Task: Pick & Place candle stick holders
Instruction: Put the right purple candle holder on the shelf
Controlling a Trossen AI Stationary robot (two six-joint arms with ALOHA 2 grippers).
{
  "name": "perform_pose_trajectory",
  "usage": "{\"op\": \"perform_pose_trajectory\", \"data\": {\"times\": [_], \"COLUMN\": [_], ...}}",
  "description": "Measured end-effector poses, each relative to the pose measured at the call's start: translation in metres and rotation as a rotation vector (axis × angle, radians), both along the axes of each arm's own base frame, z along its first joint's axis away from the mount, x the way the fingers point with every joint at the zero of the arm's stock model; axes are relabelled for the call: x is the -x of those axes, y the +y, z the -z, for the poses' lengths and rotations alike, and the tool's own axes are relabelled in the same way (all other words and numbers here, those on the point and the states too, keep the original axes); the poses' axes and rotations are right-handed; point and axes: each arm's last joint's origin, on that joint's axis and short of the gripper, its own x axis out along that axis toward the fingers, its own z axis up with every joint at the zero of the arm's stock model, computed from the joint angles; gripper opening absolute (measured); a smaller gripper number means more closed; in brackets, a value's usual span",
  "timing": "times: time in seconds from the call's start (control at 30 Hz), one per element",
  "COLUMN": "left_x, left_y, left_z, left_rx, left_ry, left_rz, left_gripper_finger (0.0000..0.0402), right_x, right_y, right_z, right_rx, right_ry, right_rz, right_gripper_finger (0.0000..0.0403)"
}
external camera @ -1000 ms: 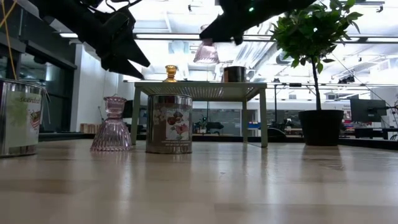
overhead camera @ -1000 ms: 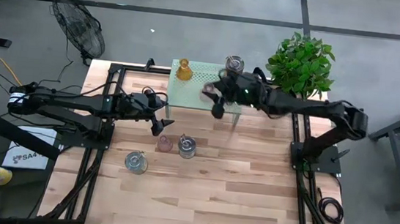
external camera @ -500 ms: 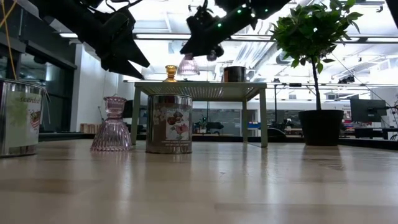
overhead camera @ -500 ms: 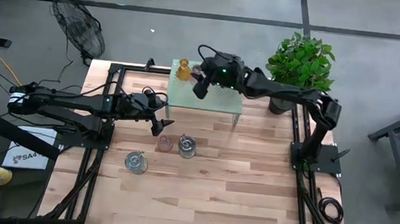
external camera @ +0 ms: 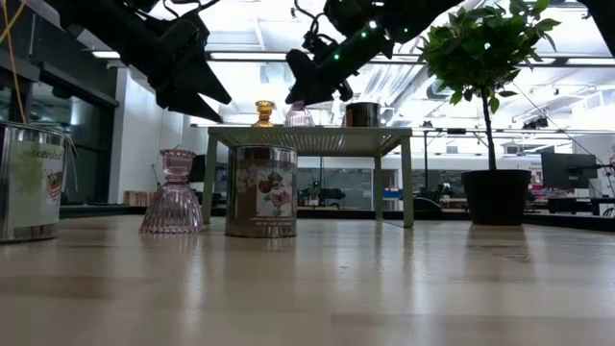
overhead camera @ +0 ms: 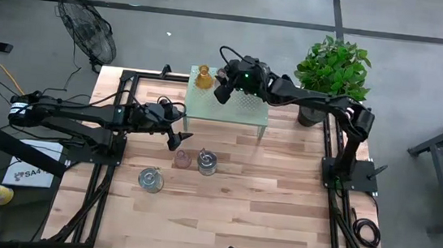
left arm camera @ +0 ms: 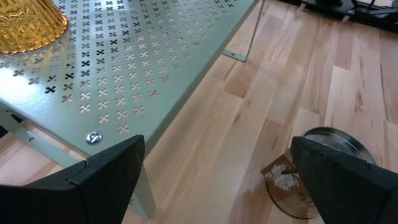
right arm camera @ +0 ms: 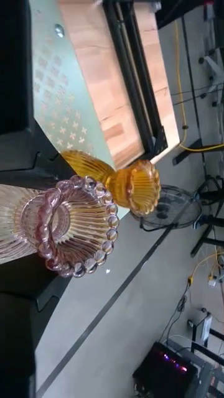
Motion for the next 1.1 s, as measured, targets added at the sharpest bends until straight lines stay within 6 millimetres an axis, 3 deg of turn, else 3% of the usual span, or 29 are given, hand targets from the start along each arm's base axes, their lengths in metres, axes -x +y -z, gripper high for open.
{"op": "perform_pose_trajectory", "data": {"times": [0.47,1.1], "left_x": [0.000,0.000], "left_y": [0.000,0.000], "left_z": [0.000,0.000], "left_rx": [0.002,0.008], "left_ry": [-0.007,-0.008], "left_rz": [-0.001,-0.004], "left_gripper_finger": [0.0396,0.0396], "right_x": [-0.003,-0.007], "right_y": [-0.013,-0.004], "right_z": [0.010,0.009], "right_rx": [-0.021,-0.017], "right_ry": [-0.034,-0.046], "right_rz": [0.045,0.088], "right_gripper_finger": [0.0140,0.0139]}}
